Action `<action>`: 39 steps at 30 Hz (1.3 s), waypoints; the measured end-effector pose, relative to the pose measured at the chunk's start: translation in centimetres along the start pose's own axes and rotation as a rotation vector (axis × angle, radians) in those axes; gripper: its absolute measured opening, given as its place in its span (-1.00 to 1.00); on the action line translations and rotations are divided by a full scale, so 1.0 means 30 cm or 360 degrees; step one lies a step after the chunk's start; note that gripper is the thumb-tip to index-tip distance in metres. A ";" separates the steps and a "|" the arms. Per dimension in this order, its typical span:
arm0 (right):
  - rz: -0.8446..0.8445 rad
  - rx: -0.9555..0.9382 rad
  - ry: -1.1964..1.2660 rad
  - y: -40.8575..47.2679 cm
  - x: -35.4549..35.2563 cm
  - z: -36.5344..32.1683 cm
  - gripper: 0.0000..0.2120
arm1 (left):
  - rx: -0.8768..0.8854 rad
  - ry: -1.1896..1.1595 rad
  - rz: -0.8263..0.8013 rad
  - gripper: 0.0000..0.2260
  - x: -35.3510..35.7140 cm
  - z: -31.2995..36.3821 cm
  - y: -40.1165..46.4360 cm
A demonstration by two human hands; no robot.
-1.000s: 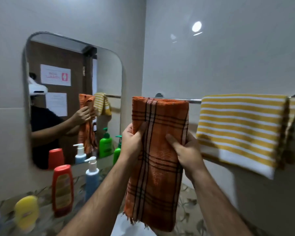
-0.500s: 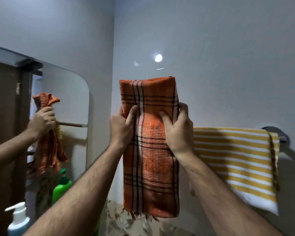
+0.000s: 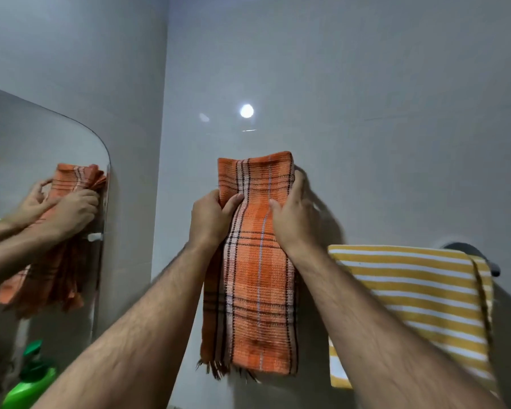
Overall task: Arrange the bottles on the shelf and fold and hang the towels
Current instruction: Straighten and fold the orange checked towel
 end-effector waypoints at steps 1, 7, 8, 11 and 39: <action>0.0002 0.0007 -0.0025 0.001 0.006 0.007 -0.27 | 0.0045 0.0133 0.0068 -0.66 -0.011 0.003 -0.002; 0.0054 0.0031 -0.0337 -0.009 0.010 0.011 -0.30 | 0.0307 0.0415 0.0418 -0.73 -0.129 0.115 -0.085; 0.0043 0.0020 -0.0357 -0.013 0.016 0.006 -0.31 | 0.0353 0.0399 0.0358 -0.77 -0.125 0.129 -0.110; -0.0026 0.0069 -0.0342 -0.020 0.031 0.012 -0.31 | 0.0436 0.0550 -0.0028 -0.74 -0.050 0.144 -0.203; -0.1774 -0.0272 -0.0389 -0.116 0.290 -0.020 -0.39 | 0.0216 0.0687 -0.0775 -0.46 0.039 -0.019 -0.131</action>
Point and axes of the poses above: each hand's wrist, its own y-axis towards the middle knuckle, its own x-axis out of the palm, z = x × y, the point moved 9 cm from there along y, towards the middle knuckle, and after that the axes turned 10 degrees about -y, right-handed, at the moved point
